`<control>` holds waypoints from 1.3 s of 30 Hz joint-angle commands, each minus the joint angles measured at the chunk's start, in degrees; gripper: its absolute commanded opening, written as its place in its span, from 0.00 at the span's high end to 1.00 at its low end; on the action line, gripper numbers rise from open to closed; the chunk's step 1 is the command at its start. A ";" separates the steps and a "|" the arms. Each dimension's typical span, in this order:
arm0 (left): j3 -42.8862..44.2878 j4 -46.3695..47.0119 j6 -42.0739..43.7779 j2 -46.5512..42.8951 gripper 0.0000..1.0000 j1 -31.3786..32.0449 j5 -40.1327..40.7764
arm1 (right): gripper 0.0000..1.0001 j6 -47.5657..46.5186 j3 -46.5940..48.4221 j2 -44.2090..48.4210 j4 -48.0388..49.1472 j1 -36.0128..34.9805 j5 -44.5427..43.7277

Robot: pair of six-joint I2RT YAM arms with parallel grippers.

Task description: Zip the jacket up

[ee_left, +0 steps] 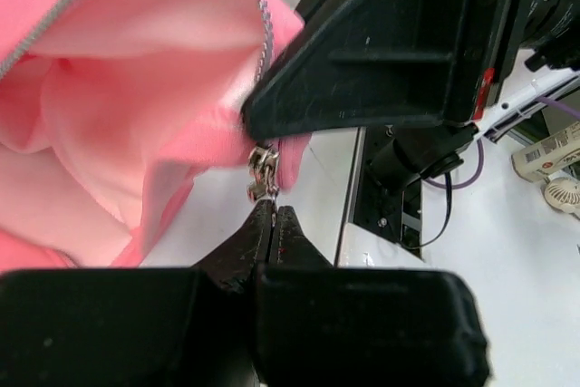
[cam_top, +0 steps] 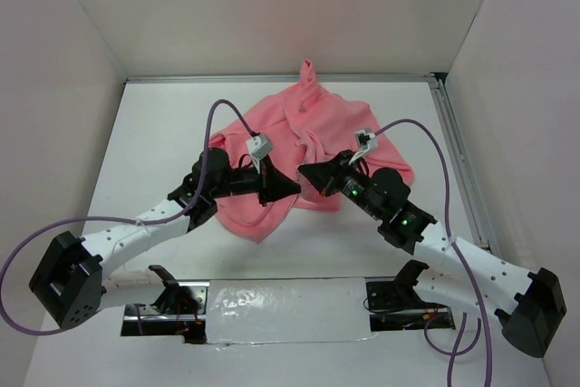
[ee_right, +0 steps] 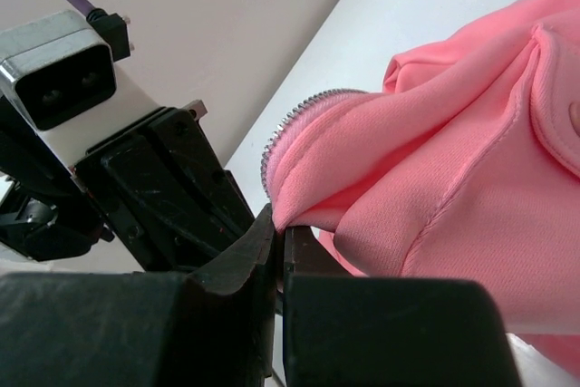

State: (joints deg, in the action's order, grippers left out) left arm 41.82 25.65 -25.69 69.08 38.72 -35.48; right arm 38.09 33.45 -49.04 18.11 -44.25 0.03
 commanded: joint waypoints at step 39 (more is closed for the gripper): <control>12.49 -13.25 -0.94 -1.58 1.00 0.83 12.99 | 1.00 0.24 8.12 -4.93 -0.80 2.50 6.56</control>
State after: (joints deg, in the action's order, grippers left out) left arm 51.22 10.63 -28.60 68.05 40.01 -22.17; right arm 38.72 38.70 -54.04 15.81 -40.53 5.41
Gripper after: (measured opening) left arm 0.034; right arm 0.036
